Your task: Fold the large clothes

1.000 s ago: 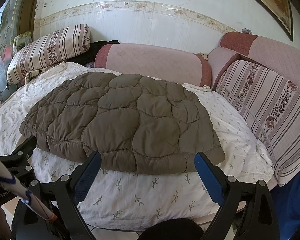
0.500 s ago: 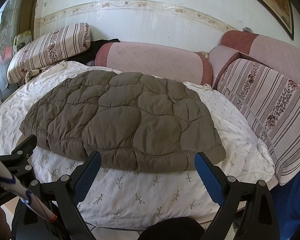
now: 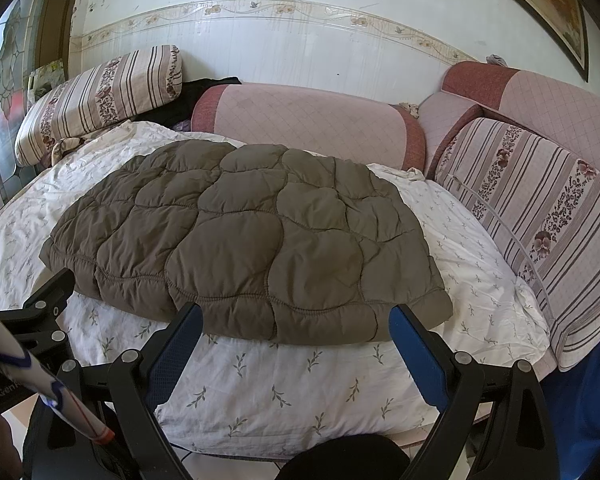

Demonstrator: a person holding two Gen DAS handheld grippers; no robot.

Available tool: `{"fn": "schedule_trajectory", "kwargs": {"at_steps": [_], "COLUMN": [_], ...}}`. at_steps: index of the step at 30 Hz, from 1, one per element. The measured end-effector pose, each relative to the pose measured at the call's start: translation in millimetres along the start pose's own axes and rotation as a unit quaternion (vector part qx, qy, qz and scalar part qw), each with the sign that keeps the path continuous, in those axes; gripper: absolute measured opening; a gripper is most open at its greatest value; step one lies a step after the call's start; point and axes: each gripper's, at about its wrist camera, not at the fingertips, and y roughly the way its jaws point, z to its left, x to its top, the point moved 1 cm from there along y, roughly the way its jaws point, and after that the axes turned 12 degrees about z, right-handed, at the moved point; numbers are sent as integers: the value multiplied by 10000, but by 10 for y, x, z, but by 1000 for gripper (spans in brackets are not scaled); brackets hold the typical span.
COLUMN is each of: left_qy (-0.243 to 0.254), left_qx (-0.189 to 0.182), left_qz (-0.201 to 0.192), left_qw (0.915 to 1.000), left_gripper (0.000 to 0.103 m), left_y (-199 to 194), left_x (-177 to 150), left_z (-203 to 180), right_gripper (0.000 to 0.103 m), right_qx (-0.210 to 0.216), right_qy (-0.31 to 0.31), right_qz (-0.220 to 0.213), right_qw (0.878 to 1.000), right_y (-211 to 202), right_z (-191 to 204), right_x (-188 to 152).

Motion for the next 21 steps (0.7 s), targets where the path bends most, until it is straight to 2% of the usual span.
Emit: {"fn": "schedule_trajectory", "kwargs": {"at_steps": [21], "left_qy": [25], "left_qx": [31], "left_qz": [-80], "left_qw": [10000], "left_gripper": [103], "left_y": [-115], "left_x": [-22], "left_z": [59], "right_gripper": [97], "right_qx": [4], "right_qy": [-38], "right_qz": [-22], "right_qw": [10000], "right_y": [-23], "right_z": [-5], "right_x": [-8]}}
